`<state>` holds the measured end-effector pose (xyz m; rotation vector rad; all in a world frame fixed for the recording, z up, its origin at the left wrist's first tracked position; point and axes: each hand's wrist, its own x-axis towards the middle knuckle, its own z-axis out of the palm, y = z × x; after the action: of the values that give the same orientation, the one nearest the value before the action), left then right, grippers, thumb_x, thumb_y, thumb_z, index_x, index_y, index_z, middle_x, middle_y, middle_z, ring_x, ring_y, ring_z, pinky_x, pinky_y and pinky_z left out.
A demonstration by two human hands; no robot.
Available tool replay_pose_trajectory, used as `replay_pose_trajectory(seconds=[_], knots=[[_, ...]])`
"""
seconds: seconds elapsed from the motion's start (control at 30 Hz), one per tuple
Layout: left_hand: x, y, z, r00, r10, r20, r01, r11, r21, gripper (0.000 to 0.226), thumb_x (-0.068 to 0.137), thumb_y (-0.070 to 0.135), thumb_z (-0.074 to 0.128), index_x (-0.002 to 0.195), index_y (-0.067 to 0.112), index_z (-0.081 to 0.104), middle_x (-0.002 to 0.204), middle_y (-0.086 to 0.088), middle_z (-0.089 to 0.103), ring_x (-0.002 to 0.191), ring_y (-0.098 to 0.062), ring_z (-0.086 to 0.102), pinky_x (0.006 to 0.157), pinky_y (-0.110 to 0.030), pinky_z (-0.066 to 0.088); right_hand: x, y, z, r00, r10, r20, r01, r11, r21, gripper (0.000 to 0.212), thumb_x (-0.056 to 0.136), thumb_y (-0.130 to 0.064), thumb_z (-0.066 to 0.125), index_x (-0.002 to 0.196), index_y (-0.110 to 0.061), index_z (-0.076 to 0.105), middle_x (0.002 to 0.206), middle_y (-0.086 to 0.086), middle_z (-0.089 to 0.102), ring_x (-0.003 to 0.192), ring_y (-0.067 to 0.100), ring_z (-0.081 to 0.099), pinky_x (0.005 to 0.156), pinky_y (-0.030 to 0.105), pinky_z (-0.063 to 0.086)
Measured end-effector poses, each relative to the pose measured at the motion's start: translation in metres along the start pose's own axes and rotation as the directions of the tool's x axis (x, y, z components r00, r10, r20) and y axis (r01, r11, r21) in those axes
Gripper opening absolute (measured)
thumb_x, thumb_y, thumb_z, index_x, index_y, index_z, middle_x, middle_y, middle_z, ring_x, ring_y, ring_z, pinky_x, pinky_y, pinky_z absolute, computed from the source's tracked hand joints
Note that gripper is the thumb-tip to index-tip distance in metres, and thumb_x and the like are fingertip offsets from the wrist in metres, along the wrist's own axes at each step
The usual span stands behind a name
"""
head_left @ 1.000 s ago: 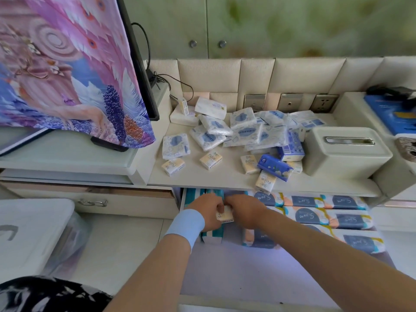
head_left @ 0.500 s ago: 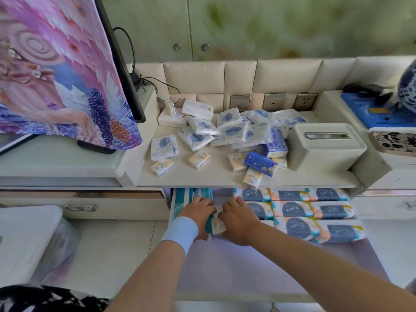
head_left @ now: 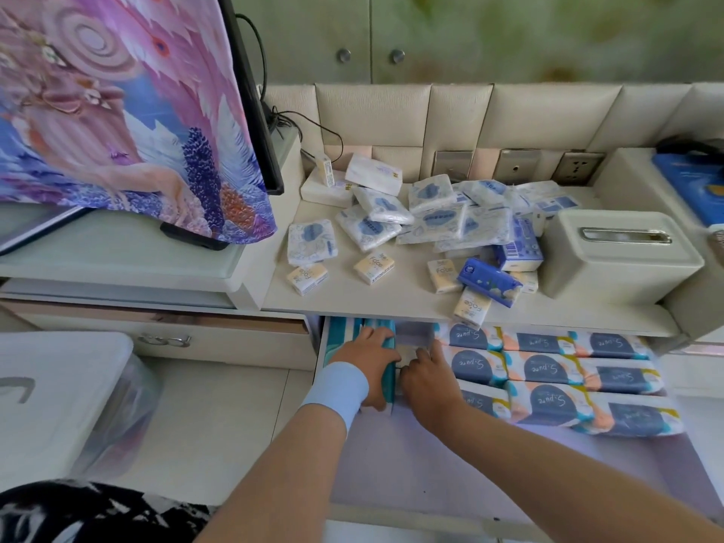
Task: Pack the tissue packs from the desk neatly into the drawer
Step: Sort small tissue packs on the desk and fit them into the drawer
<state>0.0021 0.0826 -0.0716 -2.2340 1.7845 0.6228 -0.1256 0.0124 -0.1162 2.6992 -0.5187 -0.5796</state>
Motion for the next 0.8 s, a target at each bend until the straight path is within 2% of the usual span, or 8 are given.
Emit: replay_pose_trajectory(seconds=[0.13, 0.23, 0.3, 0.37, 0.43, 0.6, 0.7, 0.8], knots=[[0.007, 0.003, -0.003, 0.999, -0.002, 0.043, 0.001, 0.999, 0.034, 0.085, 0.067, 0.039, 0.082, 0.142, 0.03, 0.042, 0.156, 0.003, 0.012, 0.145, -0.025, 0.013, 0.112, -0.046, 0.036, 0.0, 0.004, -0.002, 0.998, 0.026, -0.058, -0.022, 0.997, 0.075, 0.036, 0.097, -0.033, 0.053, 0.127, -0.013, 0.059, 0.12, 0.011, 0.063, 0.12, 0.035, 0.05, 0.112, 0.053, 0.022], [0.01, 0.009, -0.015, 0.996, -0.033, 0.089, 0.035, 0.999, -0.024, 0.074, 0.075, 0.047, 0.071, 0.14, 0.028, 0.043, 0.154, 0.001, 0.021, 0.141, -0.026, 0.021, 0.11, -0.046, 0.036, 0.0, 0.018, -0.008, 0.974, 0.017, -0.226, 0.036, 0.973, 0.229, 0.028, 0.081, -0.043, 0.059, 0.089, -0.02, 0.072, 0.083, 0.002, 0.065, 0.083, 0.025, 0.058, 0.081, 0.04, 0.04], [0.012, 0.012, -0.028, 0.995, -0.077, 0.058, 0.085, 0.987, -0.14, 0.053, 0.083, 0.041, 0.061, 0.133, 0.025, 0.051, 0.144, -0.003, 0.039, 0.129, -0.027, 0.039, 0.103, -0.043, 0.042, -0.005, 0.037, -0.013, 0.908, 0.055, -0.415, 0.087, 0.946, 0.314, 0.019, 0.072, -0.039, 0.063, 0.073, -0.021, 0.067, 0.069, -0.001, 0.06, 0.068, 0.022, 0.055, 0.065, 0.035, 0.04], [0.015, 0.015, -0.042, 0.991, -0.133, -0.025, 0.121, 0.952, -0.281, 0.038, 0.088, 0.023, 0.055, 0.126, 0.025, 0.057, 0.131, -0.004, 0.055, 0.115, -0.026, 0.055, 0.096, -0.041, 0.049, -0.012, 0.06, -0.02, 0.796, 0.16, -0.584, 0.067, 0.935, 0.349, 0.014, 0.071, -0.03, 0.061, 0.078, -0.018, 0.064, 0.074, 0.003, 0.057, 0.069, 0.024, 0.051, 0.063, 0.036, 0.039], [0.017, 0.019, -0.054, 0.976, -0.18, -0.124, 0.119, 0.915, -0.385, 0.034, 0.09, 0.014, 0.05, 0.12, 0.026, 0.06, 0.123, -0.001, 0.061, 0.108, -0.025, 0.059, 0.094, -0.041, 0.051, -0.017, 0.087, -0.025, 0.719, 0.29, -0.632, -0.048, 0.927, 0.372, 0.023, 0.068, -0.021, 0.063, 0.09, -0.015, 0.064, 0.087, 0.008, 0.057, 0.076, 0.028, 0.05, 0.066, 0.039, 0.04], [0.033, 0.047, -0.074, 0.973, -0.125, -0.193, 0.022, 0.887, -0.462, 0.037, 0.092, 0.015, 0.05, 0.126, 0.03, 0.056, 0.127, 0.001, 0.055, 0.109, -0.022, 0.056, 0.095, -0.038, 0.048, -0.031, 0.142, -0.025, 0.74, 0.598, -0.309, -0.424, 0.77, 0.476, 0.05, 0.08, -0.032, 0.06, 0.127, -0.021, 0.05, 0.133, 0.014, 0.048, 0.114, 0.034, 0.049, 0.092, 0.045, 0.042], [0.046, 0.068, -0.08, 0.981, -0.059, -0.183, -0.02, 0.915, -0.404, 0.042, 0.092, 0.024, 0.056, 0.133, 0.032, 0.051, 0.138, -0.001, 0.041, 0.119, -0.025, 0.051, 0.096, -0.038, 0.045, -0.032, 0.16, -0.011, 0.781, 0.604, -0.159, -0.376, 0.657, 0.653, 0.04, 0.092, -0.039, 0.055, 0.128, -0.024, 0.046, 0.128, 0.009, 0.052, 0.109, 0.03, 0.054, 0.089, 0.039, 0.045], [0.059, 0.087, -0.082, 0.976, -0.06, -0.209, -0.018, 0.935, -0.354, 0.043, 0.089, 0.035, 0.063, 0.131, 0.03, 0.053, 0.137, 0.0, 0.041, 0.119, -0.024, 0.05, 0.096, -0.04, 0.046, -0.032, 0.166, -0.008, 0.774, 0.631, -0.053, -0.277, 0.412, 0.868, 0.031, 0.091, -0.035, 0.064, 0.114, -0.02, 0.049, 0.12, 0.007, 0.05, 0.09, 0.029, 0.057, 0.075, 0.036, 0.047]])
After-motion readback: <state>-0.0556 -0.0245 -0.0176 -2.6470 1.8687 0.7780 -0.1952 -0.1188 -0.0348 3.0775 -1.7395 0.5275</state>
